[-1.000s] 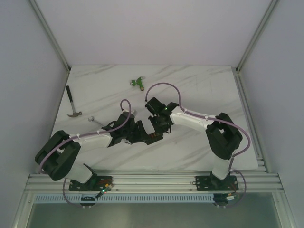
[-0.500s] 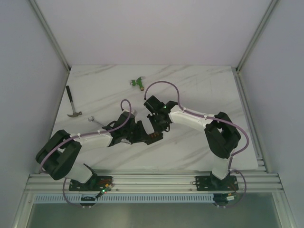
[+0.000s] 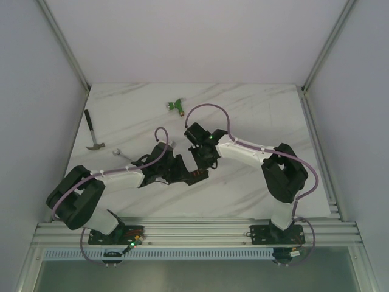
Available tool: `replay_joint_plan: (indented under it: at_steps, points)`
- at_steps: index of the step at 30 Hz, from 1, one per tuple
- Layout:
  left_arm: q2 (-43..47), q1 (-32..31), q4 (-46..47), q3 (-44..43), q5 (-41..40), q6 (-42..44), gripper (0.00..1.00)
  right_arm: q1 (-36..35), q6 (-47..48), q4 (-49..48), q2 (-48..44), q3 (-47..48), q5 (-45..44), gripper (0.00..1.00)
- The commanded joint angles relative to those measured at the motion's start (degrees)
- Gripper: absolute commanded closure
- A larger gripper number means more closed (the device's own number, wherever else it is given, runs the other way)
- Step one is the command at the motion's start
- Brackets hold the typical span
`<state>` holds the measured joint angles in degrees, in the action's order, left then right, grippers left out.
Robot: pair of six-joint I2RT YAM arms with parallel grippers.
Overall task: Snap on the fuse box
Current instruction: Install the fuse at the fuse box base.
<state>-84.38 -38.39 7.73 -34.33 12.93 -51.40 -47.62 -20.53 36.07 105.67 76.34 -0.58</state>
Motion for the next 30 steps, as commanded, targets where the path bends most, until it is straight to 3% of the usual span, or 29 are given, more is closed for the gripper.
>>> replay_joint_plan:
  at_steps: [1,9,18,30]
  points:
    - [-1.7,-0.2,-1.1,-0.8,-0.5,-0.4,0.51,-0.3,1.4,5.2,3.7,-4.0,-2.1,1.00]
    - [-2.8,-0.2,-1.3,-0.7,-0.4,-1.0,0.53,-0.2,3.2,4.6,8.7,-5.8,-4.7,1.00]
    - [-3.0,0.1,-1.5,-0.5,-0.4,-1.1,0.54,0.9,3.5,5.8,6.9,-13.2,-6.7,1.00]
    - [-3.3,0.1,-1.7,-0.2,-0.7,-1.4,0.55,3.7,5.8,5.9,11.1,-9.7,-9.8,1.00]
